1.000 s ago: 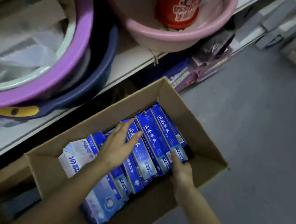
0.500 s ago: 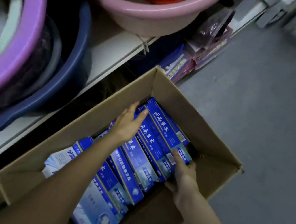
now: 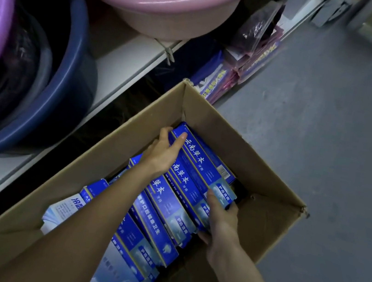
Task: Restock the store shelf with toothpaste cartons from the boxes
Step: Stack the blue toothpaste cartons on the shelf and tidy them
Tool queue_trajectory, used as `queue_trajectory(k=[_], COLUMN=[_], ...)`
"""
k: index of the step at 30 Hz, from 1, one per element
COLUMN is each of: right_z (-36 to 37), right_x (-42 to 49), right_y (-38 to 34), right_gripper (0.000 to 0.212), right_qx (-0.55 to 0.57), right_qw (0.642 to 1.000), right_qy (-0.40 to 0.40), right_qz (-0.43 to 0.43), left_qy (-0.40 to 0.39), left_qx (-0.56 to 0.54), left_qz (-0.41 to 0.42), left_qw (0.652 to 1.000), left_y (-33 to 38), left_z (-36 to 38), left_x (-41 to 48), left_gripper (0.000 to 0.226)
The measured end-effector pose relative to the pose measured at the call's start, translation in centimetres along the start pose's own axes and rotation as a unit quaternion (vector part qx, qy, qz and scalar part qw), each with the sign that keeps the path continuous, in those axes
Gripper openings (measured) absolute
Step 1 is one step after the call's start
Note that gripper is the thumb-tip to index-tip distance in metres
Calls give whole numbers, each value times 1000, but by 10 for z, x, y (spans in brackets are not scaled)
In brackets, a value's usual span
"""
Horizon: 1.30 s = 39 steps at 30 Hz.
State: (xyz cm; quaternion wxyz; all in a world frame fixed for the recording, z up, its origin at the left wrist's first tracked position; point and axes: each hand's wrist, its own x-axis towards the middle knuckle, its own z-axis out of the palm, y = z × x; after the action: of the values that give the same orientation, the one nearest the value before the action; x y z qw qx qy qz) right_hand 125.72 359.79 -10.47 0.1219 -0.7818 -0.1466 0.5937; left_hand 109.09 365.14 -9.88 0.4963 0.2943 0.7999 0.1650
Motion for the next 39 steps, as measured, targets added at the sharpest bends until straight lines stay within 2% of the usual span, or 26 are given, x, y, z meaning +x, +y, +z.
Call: queue_trajectory(k=[4, 10, 13, 17, 19, 22, 25, 27, 29, 31, 34, 37, 39], right_z=[5, -3, -9, -10, -10, -5, 1, 3, 3, 5, 7, 3, 0], right_x=[-4, -16, -24, -38, -42, -47, -39, -41, -37, -29, -24, -23, -21], right_y=[4, 9, 4, 0, -1, 1, 10, 3, -2, -5, -13, -17, -19], right_gripper=[75, 68, 48, 57, 60, 57, 60, 51, 40, 32, 28, 32, 33], right_qx=[20, 68, 117, 98, 66, -53, -161, -197, -192, -176, -119, -97, -92], right_qw=[1000, 997, 990, 986, 985, 982, 969, 960, 958, 960, 973, 978, 979], right_qy=[4, -42, -58, -108, -122, -114, -117, -116, -112, -117, -136, -158, -172], right_qz=[-2, -15, -44, -86, -102, -139, -144, -160, -178, -183, -144, -92, -65], left_qy=[37, 107, 160, 235, 267, 305, 345, 355, 354, 354, 368, 376, 342], left_qx=[-10, -37, -34, -87, -117, -193, -243, -238, -237, -240, -248, -247, -265], left_qz=[28, 90, 102, 95, 81, 27, -16, -19, -40, -68, -120, -207, -247], left_qw=[999, 989, 981, 964, 953, 932, 907, 904, 904, 902, 888, 869, 867], left_y=[-3, -1, 1, -10, -23, -57, -82, -83, -84, -84, -77, -71, -73], left_z=[-3, -11, -10, -15, -16, -11, 0, 3, 3, 0, 0, -10, -19], left_x=[-21, -61, -79, -107, -123, -142, -164, -168, -159, -148, -138, -124, -110], left_gripper=[58, 51, 59, 72, 62, 43, 55, 61, 58, 44, 29, 35, 40])
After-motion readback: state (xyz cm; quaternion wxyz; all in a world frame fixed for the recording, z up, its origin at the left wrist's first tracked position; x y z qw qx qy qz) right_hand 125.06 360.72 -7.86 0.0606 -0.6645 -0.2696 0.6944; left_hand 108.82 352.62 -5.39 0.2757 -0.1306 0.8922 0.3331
